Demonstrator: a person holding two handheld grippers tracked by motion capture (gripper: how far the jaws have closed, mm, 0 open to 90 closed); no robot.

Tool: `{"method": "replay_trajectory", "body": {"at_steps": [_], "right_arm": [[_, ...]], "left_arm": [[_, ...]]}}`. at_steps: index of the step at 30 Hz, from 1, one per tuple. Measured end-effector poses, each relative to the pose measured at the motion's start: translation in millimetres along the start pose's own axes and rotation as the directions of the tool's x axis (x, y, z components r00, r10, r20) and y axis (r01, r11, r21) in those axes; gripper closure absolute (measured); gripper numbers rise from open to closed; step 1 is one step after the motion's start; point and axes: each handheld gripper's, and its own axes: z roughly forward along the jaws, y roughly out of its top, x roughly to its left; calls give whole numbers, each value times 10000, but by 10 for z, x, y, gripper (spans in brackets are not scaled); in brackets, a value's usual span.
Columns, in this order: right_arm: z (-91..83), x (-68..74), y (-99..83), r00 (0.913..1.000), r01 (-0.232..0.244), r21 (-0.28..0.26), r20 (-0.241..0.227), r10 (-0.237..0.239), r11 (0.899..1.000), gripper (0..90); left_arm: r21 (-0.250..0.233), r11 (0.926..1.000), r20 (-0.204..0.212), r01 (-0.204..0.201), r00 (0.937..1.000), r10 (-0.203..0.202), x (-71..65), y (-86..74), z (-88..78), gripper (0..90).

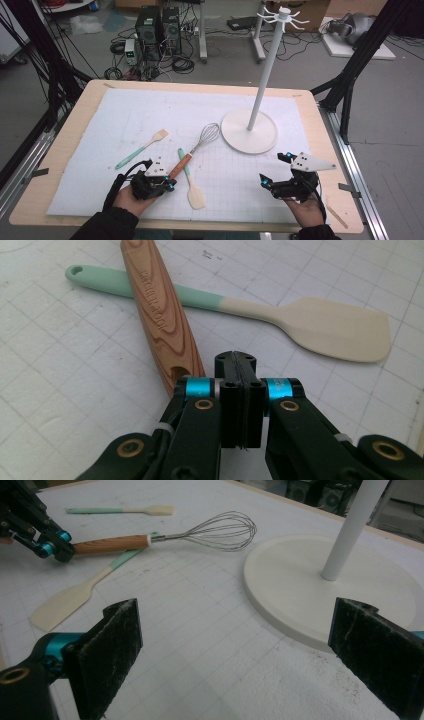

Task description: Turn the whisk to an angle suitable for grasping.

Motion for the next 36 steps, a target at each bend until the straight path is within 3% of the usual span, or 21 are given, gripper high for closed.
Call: {"method": "replay_trajectory", "body": {"at_steps": [36], "right_arm": [[-1, 2, 0, 10000, 44, -26, -17, -44, 10000, 57]], "left_arm": [[-17, 9999, -268, 142, 9995, -143, 76, -40, -53, 887]]}}
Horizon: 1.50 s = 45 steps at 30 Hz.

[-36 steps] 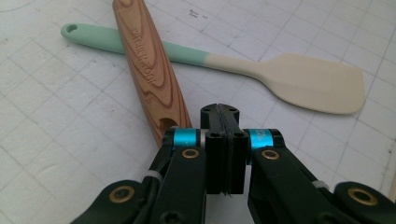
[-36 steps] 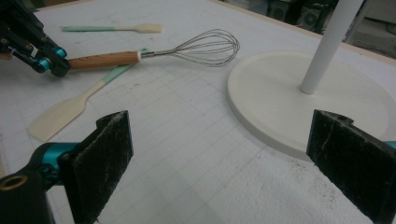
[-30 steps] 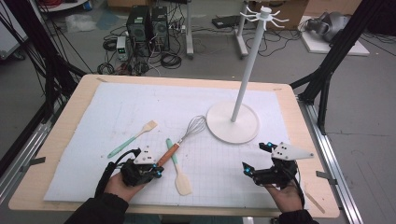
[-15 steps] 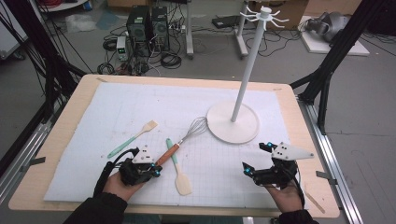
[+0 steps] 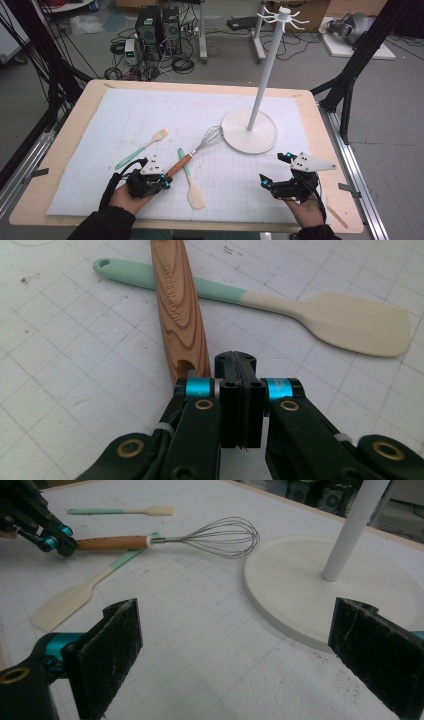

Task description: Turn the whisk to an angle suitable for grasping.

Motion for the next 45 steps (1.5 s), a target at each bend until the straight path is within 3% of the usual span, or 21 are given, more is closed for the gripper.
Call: {"method": "replay_trajectory", "body": {"at_steps": [27, 37, 45], "right_arm": [[9, 1, -2, 10000, -8, 5, -19, 8, 10000, 57], [0, 0, 1, 10000, -21, -6, -21, 21, 10000, 57], [7, -1, 3, 10000, 0, -33, 4, 0, 10000, 57]], "left_arm": [[-24, 10000, -128, 6, 9999, -6, 22, -10, -17, 875], [-361, 9993, -21, -35, 10000, 34, -14, 42, -50, 864], [-831, 9963, -609, 237, 9977, -288, 29, 127, -86, 764]]}}
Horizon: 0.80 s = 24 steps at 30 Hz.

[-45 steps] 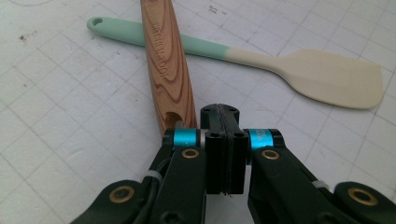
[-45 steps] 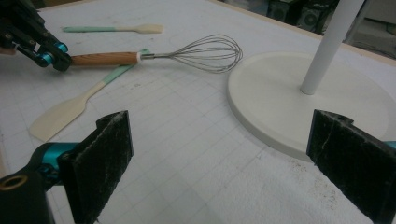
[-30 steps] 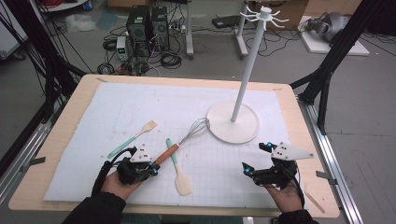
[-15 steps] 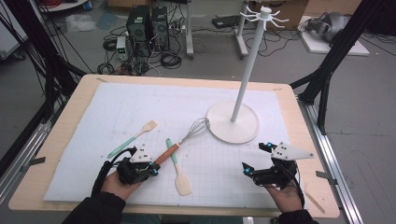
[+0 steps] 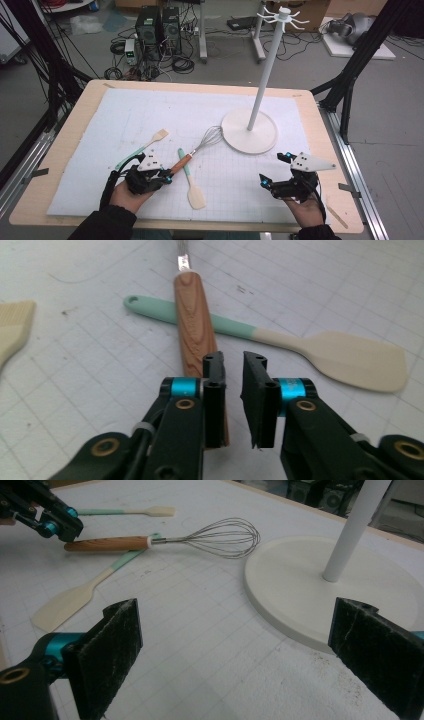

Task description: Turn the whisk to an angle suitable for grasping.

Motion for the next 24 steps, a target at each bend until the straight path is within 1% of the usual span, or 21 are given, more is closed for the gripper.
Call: {"method": "replay_trajectory", "body": {"at_steps": [2, 3, 6, 8, 11, 16, 21, 24], "right_arm": [[1, 2, 0, 10000, -14, 8, 5, 14, 10000, 57], [0, 5, 0, 10000, -52, 36, -25, 52, 10000, 57], [1, 3, -1, 10000, -49, 32, -26, 49, 10000, 57], [3, 5, 0, 10000, -69, 57, -44, 69, 10000, 57], [7, 6, 0, 10000, -58, 69, -59, 59, 10000, 57], [8, 4, -1, 10000, -44, 45, -56, 44, 10000, 57], [9, 4, -1, 10000, -43, 70, -60, 44, 10000, 57], [9, 2, -2, 10000, -32, 56, -67, 32, 10000, 57]], "left_arm": [[16, 9998, -221, 187, 9996, -187, 20, 8, 19, 706], [16, 9998, -221, 187, 9996, -187, 20, 8, 19, 686], [81, 9993, -501, 374, 9981, -370, 59, 13, 65, 621], [87, 9990, -576, 443, 9974, -437, 67, 17, 88, 567], [148, 9988, -619, 470, 9970, -460, 73, 22, 129, 535], [282, 9982, -636, 537, 9966, -518, 78, 26, 188, 512], [458, 9972, -537, 589, 9970, -565, 81, 25, 251, 516], [547, 9964, -556, 651, 9965, -621, 80, 24, 282, 517]]}}
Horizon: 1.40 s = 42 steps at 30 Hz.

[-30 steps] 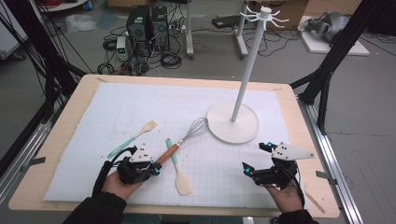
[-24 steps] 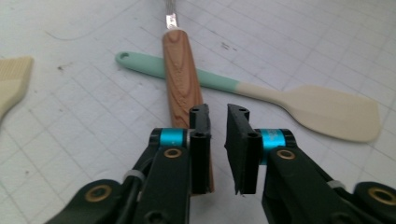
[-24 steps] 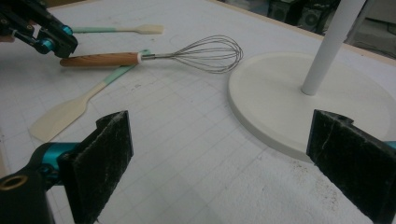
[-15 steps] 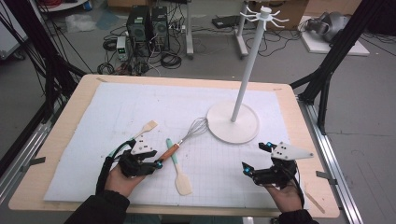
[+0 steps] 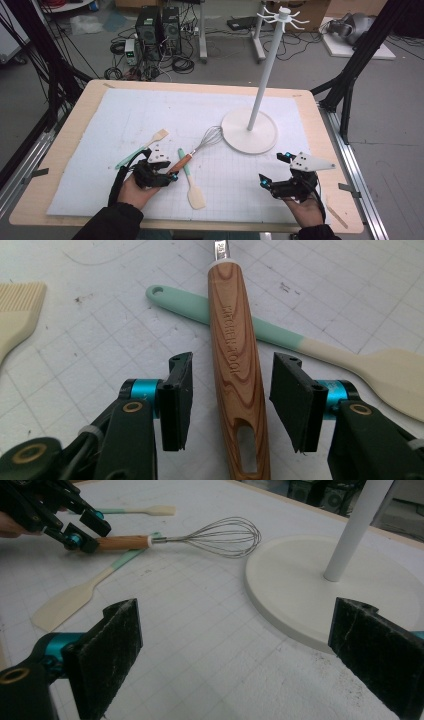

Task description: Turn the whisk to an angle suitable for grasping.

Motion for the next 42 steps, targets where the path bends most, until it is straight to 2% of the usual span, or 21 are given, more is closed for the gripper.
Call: {"method": "replay_trajectory", "body": {"at_steps": [10, 18, 25, 34, 35, 42], "right_arm": [[11, 1, -4, 10000, 19, 46, -54, -19, 10000, 57], [14, 5, -5, 9999, -22, 69, -99, 22, 10000, 57], [14, 10, -2, 10000, -18, 85, -93, 19, 10000, 57], [17, 7, -2, 9999, 53, 59, -93, -52, 10000, 57], [14, 9, -2, 10000, 3, 82, -85, -2, 10000, 57], [14, 10, -1, 9999, 51, 57, -106, -51, 10000, 57]], "left_arm": [[223, 9997, 29, -25, 10000, 24, -4, 10, 69, 549], [343, 9994, 82, -79, 9999, 76, -9, 13, 99, 634], [320, 9995, 73, -85, 9999, 83, -10, 16, 108, 643], [364, 9993, -213, -63, 9997, 71, 8, 21, 79, 700], [357, 9993, -200, 76, 9998, -69, 17, 20, 75, 702], [375, 9993, -325, -66, 9994, 78, 4, 27, 73, 704]]}}
